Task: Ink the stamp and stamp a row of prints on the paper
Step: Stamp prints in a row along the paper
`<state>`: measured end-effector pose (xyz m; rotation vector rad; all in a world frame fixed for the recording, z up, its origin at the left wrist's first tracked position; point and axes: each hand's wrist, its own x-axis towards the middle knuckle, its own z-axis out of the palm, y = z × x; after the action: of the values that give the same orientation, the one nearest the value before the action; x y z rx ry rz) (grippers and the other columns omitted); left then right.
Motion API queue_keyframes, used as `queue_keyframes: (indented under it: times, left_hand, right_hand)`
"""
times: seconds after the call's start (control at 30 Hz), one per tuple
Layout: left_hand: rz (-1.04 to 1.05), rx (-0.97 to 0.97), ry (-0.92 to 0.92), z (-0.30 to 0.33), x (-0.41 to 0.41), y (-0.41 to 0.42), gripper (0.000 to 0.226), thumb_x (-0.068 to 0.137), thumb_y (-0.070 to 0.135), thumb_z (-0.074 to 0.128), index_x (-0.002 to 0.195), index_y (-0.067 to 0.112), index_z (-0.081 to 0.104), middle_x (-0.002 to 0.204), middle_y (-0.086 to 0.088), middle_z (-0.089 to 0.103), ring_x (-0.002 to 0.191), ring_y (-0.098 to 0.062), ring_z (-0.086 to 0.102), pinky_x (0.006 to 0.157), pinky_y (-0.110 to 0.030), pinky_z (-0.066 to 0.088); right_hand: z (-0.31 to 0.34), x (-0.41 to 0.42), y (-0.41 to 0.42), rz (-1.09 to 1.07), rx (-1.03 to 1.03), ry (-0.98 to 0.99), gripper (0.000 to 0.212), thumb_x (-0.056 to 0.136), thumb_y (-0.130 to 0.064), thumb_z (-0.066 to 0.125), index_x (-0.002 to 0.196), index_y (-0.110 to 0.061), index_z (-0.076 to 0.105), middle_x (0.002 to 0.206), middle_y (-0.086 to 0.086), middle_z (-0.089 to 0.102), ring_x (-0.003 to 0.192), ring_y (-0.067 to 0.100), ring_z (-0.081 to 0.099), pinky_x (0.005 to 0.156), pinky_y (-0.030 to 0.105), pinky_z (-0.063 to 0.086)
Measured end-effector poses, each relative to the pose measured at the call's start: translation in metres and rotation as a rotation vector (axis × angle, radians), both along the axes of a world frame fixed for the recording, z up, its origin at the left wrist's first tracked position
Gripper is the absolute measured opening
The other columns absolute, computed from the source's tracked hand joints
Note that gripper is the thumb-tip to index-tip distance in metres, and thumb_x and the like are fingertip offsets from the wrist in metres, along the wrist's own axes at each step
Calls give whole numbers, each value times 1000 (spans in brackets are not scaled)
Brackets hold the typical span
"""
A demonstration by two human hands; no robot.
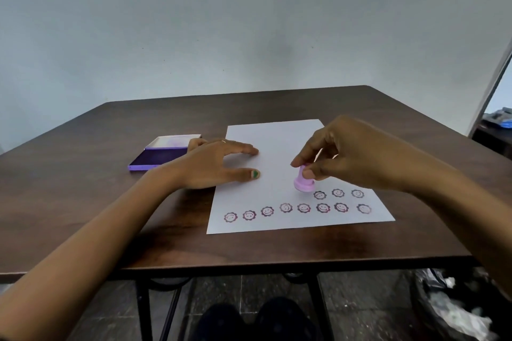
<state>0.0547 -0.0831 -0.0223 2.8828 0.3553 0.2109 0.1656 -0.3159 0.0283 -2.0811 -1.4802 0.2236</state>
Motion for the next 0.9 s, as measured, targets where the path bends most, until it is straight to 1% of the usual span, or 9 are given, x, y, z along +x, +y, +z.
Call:
queue_keyframes:
  times: [0.07,0.13,0.2,0.3,0.4,0.6,0.73,0.77,0.9]
  left_hand:
    - [4,9,2,0,0,-1,67,69,79,39,129,51,43,140,31,39,129,4,28,100,-30,6]
    - [3,11,6,0,-1,-1,68,69,79,38,130,50,43,141,30,39,131,1,29,100,-31,8]
    - [3,6,11,1,-1,-1,68,69,79,38,130,50,43,142,29,38,128,1,31,100,-32,9]
    - [5,10,22,0,-1,-1,67,70,79,37,130,50,43,142,30,38,114,5,32,99,-32,11]
    - [4,7,23,0,0,0,67,70,80,36,130,50,42,142,29,38,116,6,28,98,-31,9]
    - [6,6,24,-1,0,-1,66,69,80,37,129,51,42,141,29,39,115,6,29,97,-32,10]
    - [12,4,29,1,0,-2,68,69,79,36,130,50,42,142,28,38,118,5,29,98,-33,11]
    - [14,2,31,1,0,-3,68,69,79,37,130,50,42,143,27,38,120,3,31,99,-34,11]
    - [16,-1,31,1,0,-3,67,70,78,37,130,49,42,143,27,38,125,0,32,97,-34,11]
  right_hand:
    - [-1,-4,0,4,-12,-40,13,77,-16,72,87,-24,74,71,-17,70,65,-3,64,53,0,41]
    - [-1,-7,0,6,-27,-61,13,77,-16,71,88,-23,74,76,-14,71,68,-4,63,49,0,38]
    - [0,-9,1,5,-36,-88,13,78,-17,71,88,-24,74,72,-18,68,70,-8,60,48,-1,36]
    - [-1,-10,2,-5,-38,-121,13,77,-18,72,87,-25,74,62,-23,60,64,-17,55,49,-3,35]
    - [-2,-12,3,-10,-35,-128,13,77,-18,72,88,-25,74,61,-23,58,60,-20,53,49,-3,35]
    - [-4,-12,5,-23,-50,-145,13,76,-19,73,88,-24,74,62,-22,57,62,-17,53,51,-2,37]
    - [-3,-13,5,-33,-65,-155,14,76,-19,73,89,-24,74,64,-22,58,61,-5,59,51,-1,39]
    - [-3,-14,5,-35,-68,-157,14,76,-19,73,89,-23,74,64,-22,58,62,-5,59,51,-1,39]
    - [-4,-15,5,-26,-64,-154,14,76,-18,73,89,-23,75,60,-23,56,64,-16,55,49,-3,36]
